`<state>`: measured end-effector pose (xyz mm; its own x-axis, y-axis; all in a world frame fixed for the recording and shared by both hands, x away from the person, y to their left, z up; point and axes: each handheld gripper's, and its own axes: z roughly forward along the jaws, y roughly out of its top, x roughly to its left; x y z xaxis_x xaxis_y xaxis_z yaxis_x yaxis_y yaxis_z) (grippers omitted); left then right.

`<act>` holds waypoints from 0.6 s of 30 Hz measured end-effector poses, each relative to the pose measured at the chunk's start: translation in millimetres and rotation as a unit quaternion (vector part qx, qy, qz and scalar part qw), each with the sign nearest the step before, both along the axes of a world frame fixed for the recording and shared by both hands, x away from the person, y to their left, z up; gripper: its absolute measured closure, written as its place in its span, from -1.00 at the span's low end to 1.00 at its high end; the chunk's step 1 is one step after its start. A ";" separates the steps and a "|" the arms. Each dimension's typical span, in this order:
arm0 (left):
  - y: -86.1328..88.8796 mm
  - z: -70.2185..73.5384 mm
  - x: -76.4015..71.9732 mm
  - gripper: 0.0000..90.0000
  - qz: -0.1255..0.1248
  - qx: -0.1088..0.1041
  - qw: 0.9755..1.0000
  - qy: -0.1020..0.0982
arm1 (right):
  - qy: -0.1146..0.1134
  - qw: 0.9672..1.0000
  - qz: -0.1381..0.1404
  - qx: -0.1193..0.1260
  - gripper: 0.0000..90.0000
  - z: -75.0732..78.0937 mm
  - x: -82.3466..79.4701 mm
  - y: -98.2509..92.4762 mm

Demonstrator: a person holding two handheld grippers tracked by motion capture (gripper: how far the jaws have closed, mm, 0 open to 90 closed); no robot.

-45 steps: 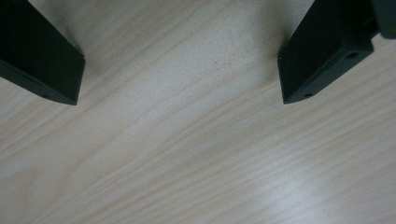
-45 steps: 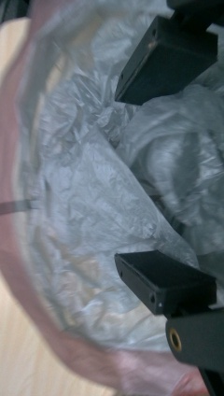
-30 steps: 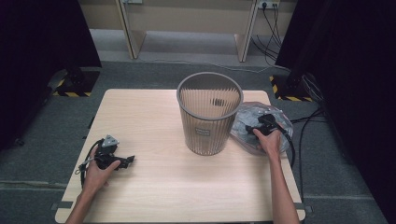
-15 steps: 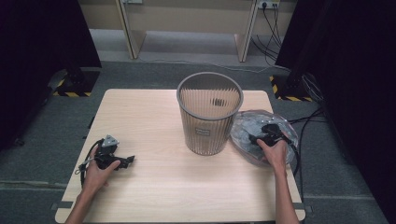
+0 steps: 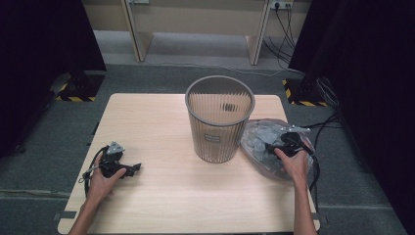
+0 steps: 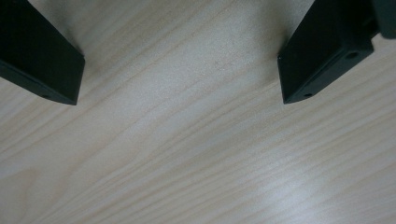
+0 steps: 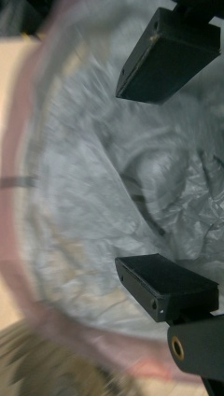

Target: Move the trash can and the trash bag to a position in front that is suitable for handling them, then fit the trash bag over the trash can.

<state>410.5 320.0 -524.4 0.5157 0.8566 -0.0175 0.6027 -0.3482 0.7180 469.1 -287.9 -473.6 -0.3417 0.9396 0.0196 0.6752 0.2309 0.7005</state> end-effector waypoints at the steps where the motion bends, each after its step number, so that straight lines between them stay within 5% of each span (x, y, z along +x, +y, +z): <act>1: 0.0 0.0 0.0 -1.00 0.000 0.000 1.000 0.000 | 0.006 1.000 0.003 -0.005 -0.63 -5.9 2.2 0.5; 7: -0.6 0.1 -0.7 -1.00 -0.001 0.001 1.000 -0.001 | 0.016 0.999 0.003 -0.029 -0.56 -27.6 8.2 6.2; 18: -1.2 0.1 -1.5 -1.00 -0.003 0.001 1.000 -0.002 | 0.013 1.000 0.003 -0.026 0.25 -22.2 -1.5 1.1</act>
<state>408.9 318.8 -524.3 0.5202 0.8539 -0.0140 0.5986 -0.3529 0.7192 467.6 -286.8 -495.8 -0.3470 0.9376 -0.0202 0.6919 0.2705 0.6694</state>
